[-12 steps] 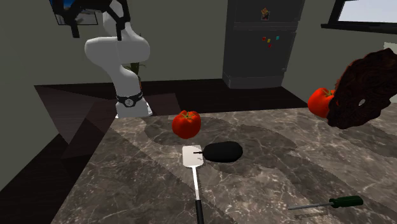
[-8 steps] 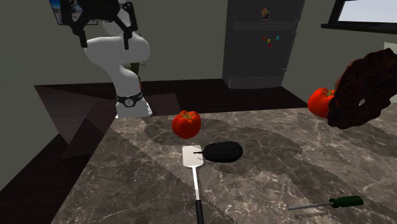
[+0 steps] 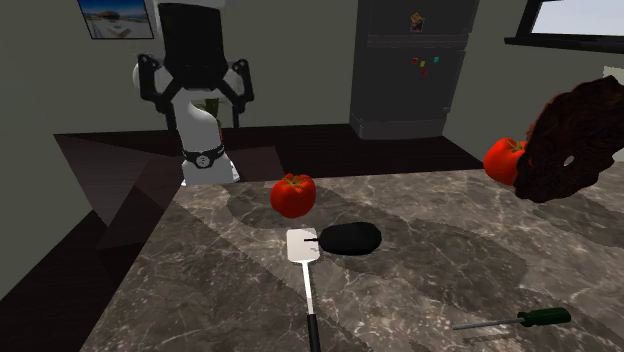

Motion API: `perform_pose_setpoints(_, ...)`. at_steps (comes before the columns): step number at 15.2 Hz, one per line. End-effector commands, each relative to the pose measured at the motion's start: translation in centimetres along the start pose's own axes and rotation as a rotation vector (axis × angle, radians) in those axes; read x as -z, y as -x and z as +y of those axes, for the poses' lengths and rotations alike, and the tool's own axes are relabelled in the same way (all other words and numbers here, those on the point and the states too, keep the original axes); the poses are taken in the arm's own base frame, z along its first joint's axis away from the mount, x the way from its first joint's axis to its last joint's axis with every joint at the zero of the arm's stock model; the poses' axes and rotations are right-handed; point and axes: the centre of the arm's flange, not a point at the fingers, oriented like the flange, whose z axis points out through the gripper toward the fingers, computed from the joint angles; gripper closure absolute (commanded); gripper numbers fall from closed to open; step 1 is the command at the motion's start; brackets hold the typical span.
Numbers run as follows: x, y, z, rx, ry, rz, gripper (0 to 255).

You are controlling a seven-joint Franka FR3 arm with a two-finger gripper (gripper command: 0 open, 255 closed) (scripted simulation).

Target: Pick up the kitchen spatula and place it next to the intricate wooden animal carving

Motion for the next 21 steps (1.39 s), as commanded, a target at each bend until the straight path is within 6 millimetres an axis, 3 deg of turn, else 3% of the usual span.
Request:
perform_pose_setpoints(1,-1.7,-1.3,-1.3,-0.013,-0.007,0.0,0)
perform_pose_setpoints(19,-17.9,-13.9,-12.7,-0.123,-0.057,-0.013,0)
perform_pose_setpoints(21,-19.1,-14.5,-13.3,-0.128,-0.059,-0.014,0)
